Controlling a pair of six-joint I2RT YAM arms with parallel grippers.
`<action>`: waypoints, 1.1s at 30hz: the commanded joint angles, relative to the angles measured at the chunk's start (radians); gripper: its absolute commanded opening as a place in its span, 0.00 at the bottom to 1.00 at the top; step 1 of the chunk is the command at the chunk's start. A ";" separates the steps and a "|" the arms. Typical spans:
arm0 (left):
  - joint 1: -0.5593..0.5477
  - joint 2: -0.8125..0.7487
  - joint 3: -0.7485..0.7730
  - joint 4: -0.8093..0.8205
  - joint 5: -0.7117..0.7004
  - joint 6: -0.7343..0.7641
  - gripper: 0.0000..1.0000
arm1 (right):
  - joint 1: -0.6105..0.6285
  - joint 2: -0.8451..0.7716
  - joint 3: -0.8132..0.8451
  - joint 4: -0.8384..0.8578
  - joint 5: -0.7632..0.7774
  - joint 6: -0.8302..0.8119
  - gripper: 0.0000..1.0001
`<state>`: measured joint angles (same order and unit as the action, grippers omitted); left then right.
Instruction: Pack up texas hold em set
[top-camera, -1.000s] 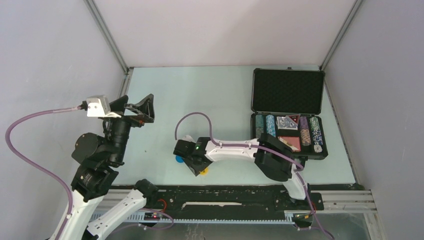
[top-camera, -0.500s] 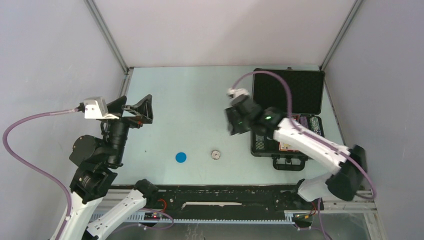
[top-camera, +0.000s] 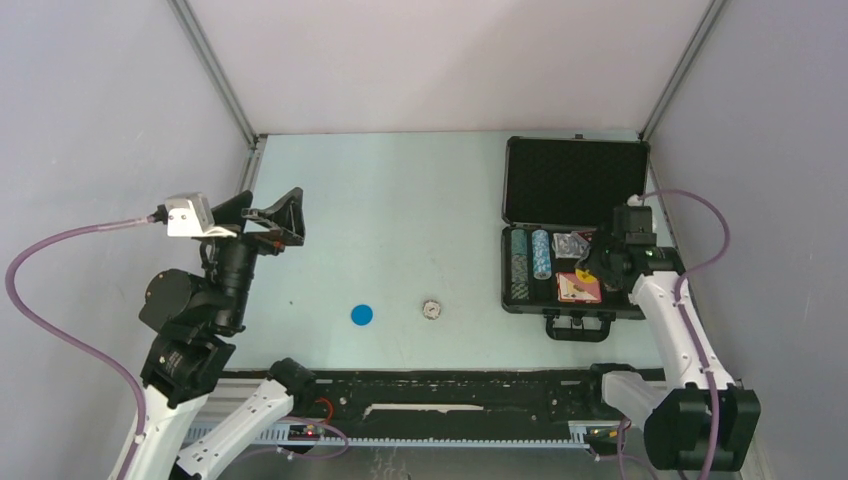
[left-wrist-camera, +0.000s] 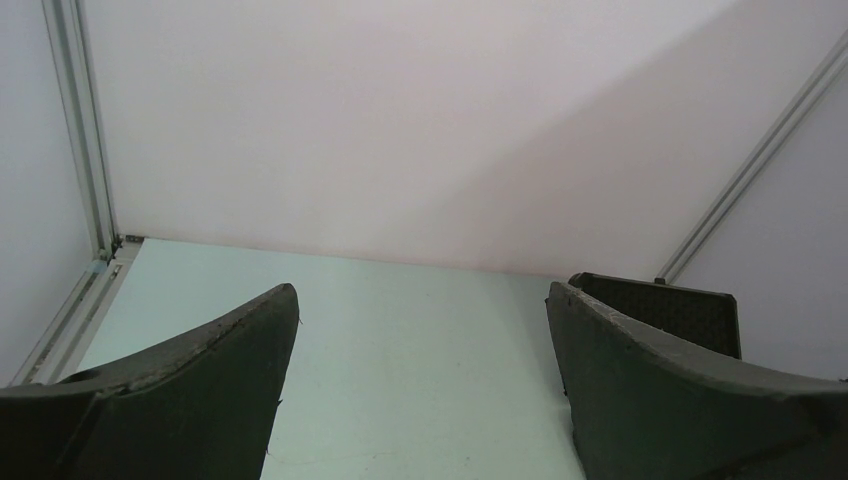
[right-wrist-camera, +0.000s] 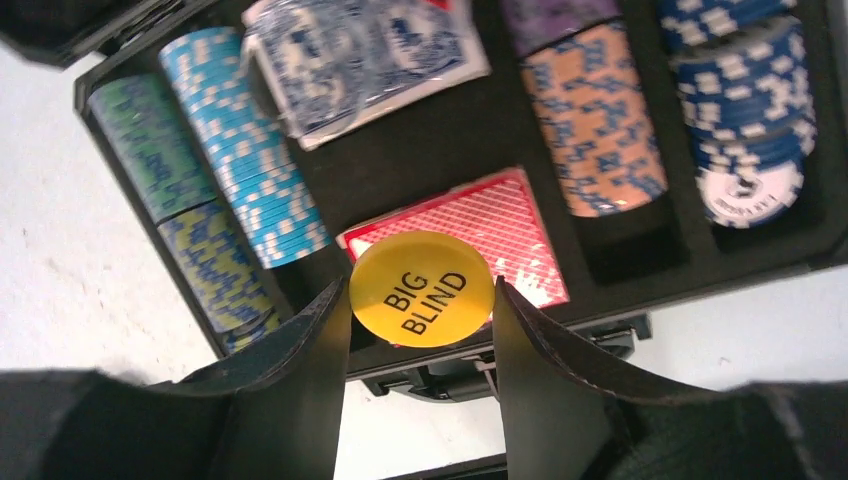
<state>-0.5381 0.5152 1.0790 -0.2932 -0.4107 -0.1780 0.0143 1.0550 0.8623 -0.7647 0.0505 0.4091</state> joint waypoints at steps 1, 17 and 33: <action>0.006 0.026 -0.009 0.035 0.027 -0.018 1.00 | -0.108 -0.056 -0.028 0.015 0.004 0.125 0.50; 0.006 0.024 -0.011 0.035 0.020 -0.018 1.00 | -0.201 -0.054 -0.128 0.004 0.074 0.371 0.54; 0.006 0.043 -0.014 0.037 0.026 -0.020 1.00 | -0.100 0.000 -0.138 0.056 0.135 0.466 0.63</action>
<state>-0.5377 0.5526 1.0790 -0.2932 -0.3962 -0.1841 -0.1120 1.0615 0.7246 -0.7284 0.1368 0.8368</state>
